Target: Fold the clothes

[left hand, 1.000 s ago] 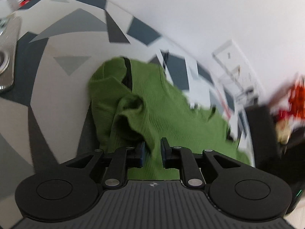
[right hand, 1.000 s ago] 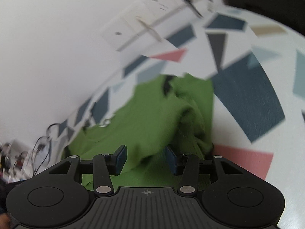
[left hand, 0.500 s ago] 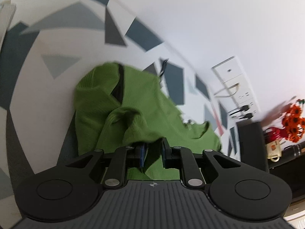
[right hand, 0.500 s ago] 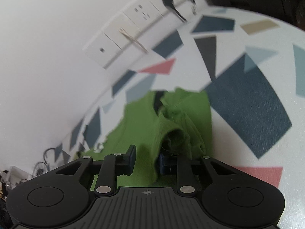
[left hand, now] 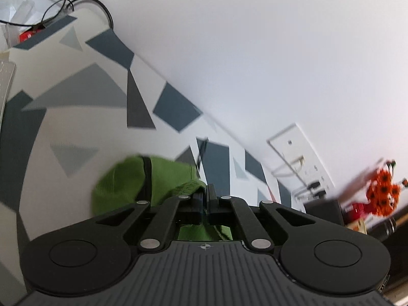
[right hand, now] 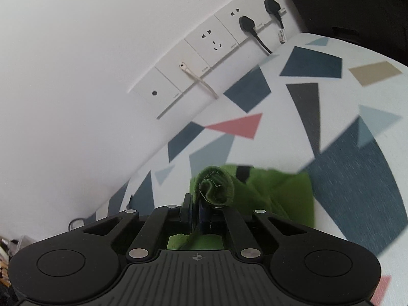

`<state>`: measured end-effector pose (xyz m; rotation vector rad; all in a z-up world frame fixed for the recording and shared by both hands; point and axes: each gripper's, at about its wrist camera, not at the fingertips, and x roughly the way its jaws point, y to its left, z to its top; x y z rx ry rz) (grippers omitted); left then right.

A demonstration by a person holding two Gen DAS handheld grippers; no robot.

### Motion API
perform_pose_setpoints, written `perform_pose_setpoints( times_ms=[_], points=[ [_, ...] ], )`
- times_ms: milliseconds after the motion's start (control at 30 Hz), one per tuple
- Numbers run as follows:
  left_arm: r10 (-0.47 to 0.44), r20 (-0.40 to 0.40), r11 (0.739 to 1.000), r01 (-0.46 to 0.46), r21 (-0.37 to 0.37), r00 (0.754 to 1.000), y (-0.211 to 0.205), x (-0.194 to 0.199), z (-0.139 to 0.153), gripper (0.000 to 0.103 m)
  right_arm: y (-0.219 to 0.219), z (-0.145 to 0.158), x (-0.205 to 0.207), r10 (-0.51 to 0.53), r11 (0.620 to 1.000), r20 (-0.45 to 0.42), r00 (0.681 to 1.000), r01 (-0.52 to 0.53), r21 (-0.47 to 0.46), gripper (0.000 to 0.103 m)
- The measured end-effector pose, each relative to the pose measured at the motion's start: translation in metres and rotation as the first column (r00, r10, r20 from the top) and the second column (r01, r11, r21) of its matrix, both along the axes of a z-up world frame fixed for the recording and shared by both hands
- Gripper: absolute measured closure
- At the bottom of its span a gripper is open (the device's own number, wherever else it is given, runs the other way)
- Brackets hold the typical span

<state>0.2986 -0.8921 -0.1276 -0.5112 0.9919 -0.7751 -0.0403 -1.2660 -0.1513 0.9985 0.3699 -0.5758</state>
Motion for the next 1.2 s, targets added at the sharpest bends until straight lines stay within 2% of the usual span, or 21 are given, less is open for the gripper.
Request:
perform_pose_setpoints(
  times_ms=[167, 200, 233, 267, 300, 333, 367, 400, 467, 500, 567, 633, 700, 800, 900, 967, 1000, 1033, 1100, 1133, 1200],
  points=[
    [-0.009, 0.039, 1.0, 0.01, -0.009, 0.999, -0.013, 0.026, -0.004, 0.1, -0.017, -0.001, 0.025, -0.03, 1.0, 0.003, 1.0, 0.03, -0.005, 0.099],
    [-0.024, 0.025, 1.0, 0.023, 0.011, 0.999, -0.019, 0.033, -0.011, 0.1, -0.021, -0.004, 0.032, -0.033, 0.999, 0.001, 0.999, 0.033, -0.005, 0.099],
    [-0.037, -0.001, 0.998, 0.037, 0.046, 0.999, -0.027, 0.041, -0.018, 0.099, -0.024, -0.007, 0.039, -0.039, 0.999, -0.014, 0.999, 0.039, -0.012, 0.092],
    [-0.045, -0.019, 0.995, 0.046, 0.092, 0.999, -0.034, 0.048, -0.026, 0.093, -0.028, -0.01, 0.046, -0.051, 0.998, -0.028, 0.998, 0.051, -0.024, 0.084],
    [-0.047, -0.024, 0.987, 0.05, 0.154, 0.999, -0.041, 0.054, -0.032, 0.089, -0.031, -0.013, 0.053, -0.065, 0.997, -0.035, 0.997, 0.064, -0.037, 0.067],
    [-0.044, -0.021, 0.98, 0.047, 0.194, 0.999, -0.045, 0.059, -0.036, 0.08, -0.033, -0.015, 0.058, -0.074, 0.996, -0.045, 0.996, 0.072, -0.053, 0.06],
    [-0.035, -0.007, 0.978, 0.035, 0.203, 0.999, -0.047, 0.062, -0.035, 0.069, -0.032, -0.015, 0.061, -0.071, 0.995, -0.058, 0.996, 0.067, -0.072, 0.06],
    [-0.027, 0.014, 0.981, 0.024, 0.195, 1.0, -0.047, 0.064, -0.032, 0.064, -0.031, -0.014, 0.064, -0.068, 0.994, -0.072, 0.995, 0.061, -0.092, 0.06],
    [-0.026, 0.093, 0.99, 0.013, 0.141, 0.995, -0.042, 0.062, -0.02, 0.038, -0.028, -0.012, 0.069, -0.059, 0.991, -0.097, 0.994, 0.047, -0.128, 0.06],
    [-0.034, 0.134, 0.989, 0.014, 0.145, 0.99, -0.042, 0.06, -0.014, 0.035, -0.025, -0.011, 0.068, -0.044, 0.99, -0.108, 0.993, 0.028, -0.139, 0.06],
    [-0.063, 0.204, 0.986, 0.03, 0.162, 0.977, -0.043, 0.056, -0.004, 0.035, -0.019, -0.011, 0.068, -0.012, 0.986, -0.159, 0.987, -0.015, -0.166, 0.057],
    [-0.145, 0.221, 0.971, 0.096, 0.22, 0.964, -0.049, 0.049, -0.003, 0.035, -0.012, -0.01, 0.068, 0.01, 0.975, -0.22, 0.976, -0.058, -0.213, 0.049],
    [-0.23, 0.221, 0.94, 0.157, 0.302, 0.948, -0.055, 0.038, -0.007, 0.035, -0.002, -0.008, 0.071, 0.054, 0.959, -0.276, 0.96, -0.128, -0.255, 0.044],
    [-0.306, 0.221, 0.892, 0.198, 0.407, 0.926, -0.058, 0.019, -0.021, 0.035, 0.011, -0.009, 0.077, 0.107, 0.938, -0.329, 0.938, -0.205, -0.28, 0.034],
    [-0.275, 0.186, 0.882, 0.17, 0.441, 0.943, -0.051, 0.013, -0.031, 0.035, 0.011, -0.016, 0.075, 0.082, 0.952, -0.38, 0.922, -0.185, -0.244, 0.034],
    [-0.244, 0.163, 0.878, 0.147, 0.455, 0.956, -0.045, 0.01, -0.035, 0.034, 0.012, -0.016, 0.065, 0.05, 0.964, -0.375, 0.925, -0.143, -0.224, 0.034],
    [-0.235, 0.156, 0.878, 0.141, 0.457, 0.959, -0.04, 0.009, -0.034, 0.033, 0.013, -0.015, 0.059, 0.037, 0.966, -0.379, 0.925, -0.129, -0.223, 0.029],
    [-0.23, 0.151, 0.875, 0.137, 0.464, 0.961, -0.036, 0.008, -0.033, 0.028, 0.016, -0.015, 0.054, 0.027, 0.962, -0.394, 0.919, -0.13, -0.239, 0.016],
    [-0.216, 0.156, 0.863, 0.114, 0.492, 0.964, -0.028, 0.004, -0.031, 0.016, 0.022, -0.013, 0.044, 0.007, 0.953, -0.422, 0.906, -0.134, -0.271, 0.001],
    [-0.21, 0.163, 0.856, 0.1, 0.507, 0.964, -0.024, 0.002, -0.03, 0.006, 0.025, -0.012, 0.04, 0.002, 0.948, -0.438, 0.899, -0.141, -0.285, 0.001],
    [-0.203, 0.18, 0.847, 0.08, 0.526, 0.963, -0.016, -0.001, -0.03, 0.002, 0.031, -0.015, 0.034, 0.014, 0.936, -0.481, 0.877, -0.181, -0.303, 0.001]
  ],
)
